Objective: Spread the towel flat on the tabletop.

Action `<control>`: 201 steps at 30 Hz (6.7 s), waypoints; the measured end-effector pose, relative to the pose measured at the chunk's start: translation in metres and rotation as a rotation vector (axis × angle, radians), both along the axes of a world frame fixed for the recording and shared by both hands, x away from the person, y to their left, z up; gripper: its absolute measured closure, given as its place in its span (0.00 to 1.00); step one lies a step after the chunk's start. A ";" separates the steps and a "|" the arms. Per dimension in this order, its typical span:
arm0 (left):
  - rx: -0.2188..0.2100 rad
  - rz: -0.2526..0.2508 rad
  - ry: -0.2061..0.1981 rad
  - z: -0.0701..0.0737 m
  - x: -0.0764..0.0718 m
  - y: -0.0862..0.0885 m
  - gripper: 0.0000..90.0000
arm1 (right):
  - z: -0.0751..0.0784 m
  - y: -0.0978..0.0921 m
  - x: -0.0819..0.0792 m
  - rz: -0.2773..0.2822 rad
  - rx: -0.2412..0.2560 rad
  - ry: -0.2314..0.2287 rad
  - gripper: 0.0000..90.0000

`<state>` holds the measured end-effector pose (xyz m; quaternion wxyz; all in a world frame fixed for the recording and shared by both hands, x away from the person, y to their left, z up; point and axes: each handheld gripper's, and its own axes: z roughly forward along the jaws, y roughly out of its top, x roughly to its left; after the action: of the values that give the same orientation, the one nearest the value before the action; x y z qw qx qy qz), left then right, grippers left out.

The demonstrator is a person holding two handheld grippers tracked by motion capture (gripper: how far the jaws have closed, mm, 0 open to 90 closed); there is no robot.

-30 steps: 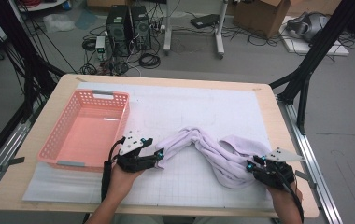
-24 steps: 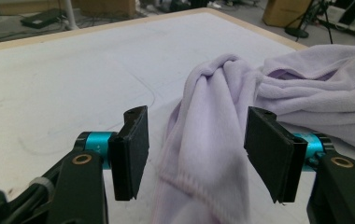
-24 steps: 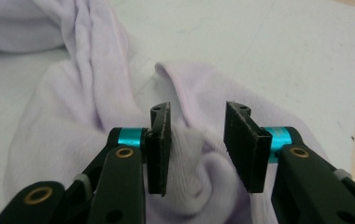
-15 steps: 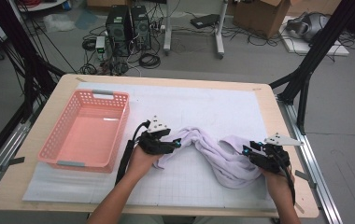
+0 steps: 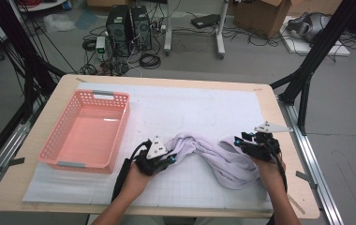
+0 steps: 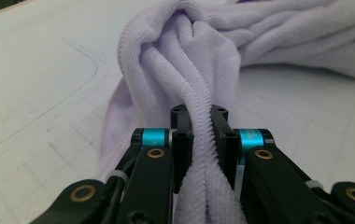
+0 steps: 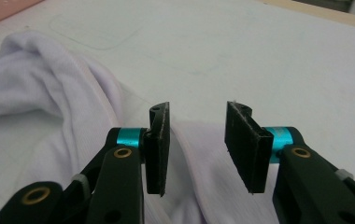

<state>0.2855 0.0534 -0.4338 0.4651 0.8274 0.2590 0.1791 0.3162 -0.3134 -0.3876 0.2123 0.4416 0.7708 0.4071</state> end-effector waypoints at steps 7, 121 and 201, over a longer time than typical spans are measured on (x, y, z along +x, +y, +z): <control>0.027 0.002 -0.030 -0.004 -0.018 0.014 0.89 | -0.004 0.038 0.038 0.140 -0.015 0.076 0.68; 0.012 0.108 0.057 -0.004 0.052 -0.044 0.91 | -0.014 0.025 0.057 0.100 -0.024 0.079 0.59; 0.038 -0.017 0.127 0.006 0.027 -0.059 0.82 | -0.011 -0.031 0.040 -0.174 0.005 0.025 0.60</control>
<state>0.3122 -0.0051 -0.4274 0.4333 0.8480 0.2773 0.1272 0.3567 -0.3441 -0.3990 0.2359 0.5124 0.7313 0.3834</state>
